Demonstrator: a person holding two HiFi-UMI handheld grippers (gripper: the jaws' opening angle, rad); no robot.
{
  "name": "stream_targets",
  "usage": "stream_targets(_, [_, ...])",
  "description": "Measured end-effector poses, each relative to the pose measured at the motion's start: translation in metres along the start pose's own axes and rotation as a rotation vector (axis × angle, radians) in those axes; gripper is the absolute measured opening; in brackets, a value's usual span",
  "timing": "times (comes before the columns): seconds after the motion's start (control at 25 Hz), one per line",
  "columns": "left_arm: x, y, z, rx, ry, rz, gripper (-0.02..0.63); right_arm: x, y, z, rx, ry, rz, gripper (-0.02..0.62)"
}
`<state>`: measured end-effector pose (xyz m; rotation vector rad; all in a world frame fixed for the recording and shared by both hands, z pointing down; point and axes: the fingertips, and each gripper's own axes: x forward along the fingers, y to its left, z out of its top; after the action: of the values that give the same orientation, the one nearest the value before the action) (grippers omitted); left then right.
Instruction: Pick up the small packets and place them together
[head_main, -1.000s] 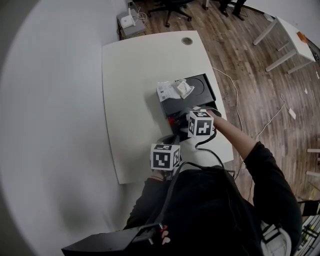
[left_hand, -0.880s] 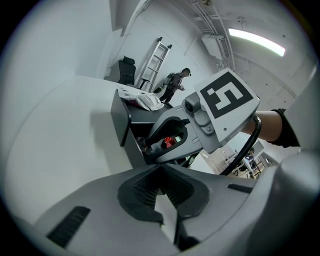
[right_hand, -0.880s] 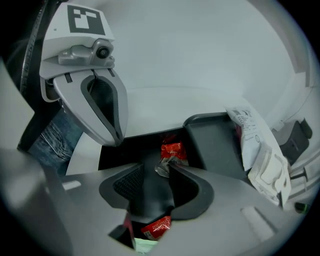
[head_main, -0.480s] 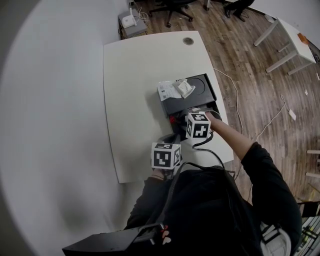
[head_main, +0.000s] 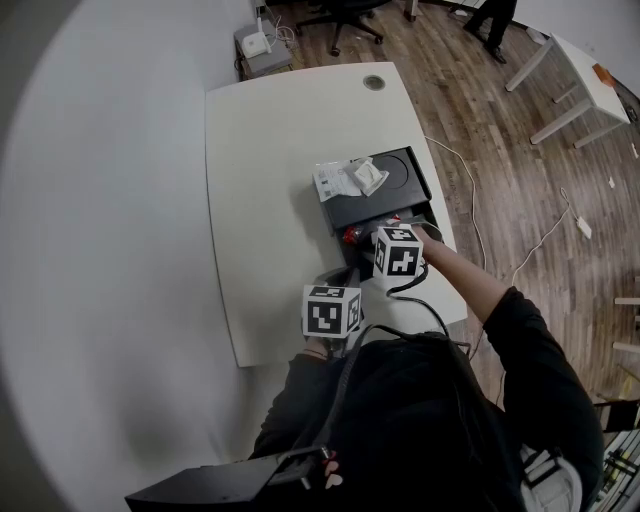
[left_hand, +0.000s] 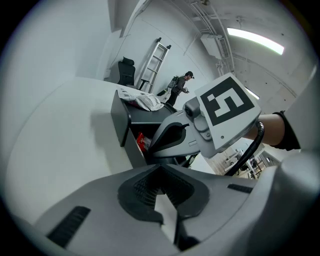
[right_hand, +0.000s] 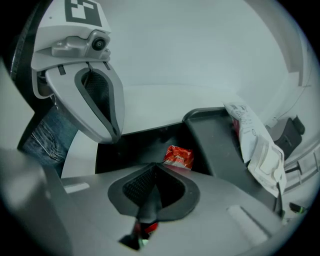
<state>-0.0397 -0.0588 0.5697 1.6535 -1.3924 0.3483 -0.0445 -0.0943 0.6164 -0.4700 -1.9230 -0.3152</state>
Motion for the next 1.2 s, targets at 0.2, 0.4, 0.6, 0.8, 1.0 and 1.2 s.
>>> stream_targets(0.2, [0.001, 0.001, -0.001, 0.003, -0.001, 0.0, 0.0, -0.017, 0.003, 0.0, 0.007, -0.014, 0.0, 0.005])
stream_targets(0.4, [0.0, 0.0, -0.001, 0.005, 0.001, -0.003, 0.0, -0.042, 0.01, -0.007, 0.03, -0.025, 0.018, 0.003])
stream_targets(0.6, [0.001, 0.001, -0.002, 0.011, 0.001, -0.006, 0.0, -0.065, 0.008, -0.013, 0.051, -0.045, -0.013, 0.003])
stream_targets(0.8, [0.002, 0.001, -0.002, 0.014, 0.005, -0.008, 0.0, -0.1, -0.008, -0.018, 0.094, -0.092, -0.092, 0.003])
stream_targets(1.0, [0.003, 0.0, -0.002, 0.018, 0.005, -0.009, 0.0, -0.132, -0.041, -0.031, 0.144, -0.116, -0.215, 0.003])
stream_targets(1.2, [0.002, 0.0, -0.001, 0.018, 0.007, -0.009, 0.0, -0.151, -0.076, -0.04, 0.194, -0.138, -0.308, 0.003])
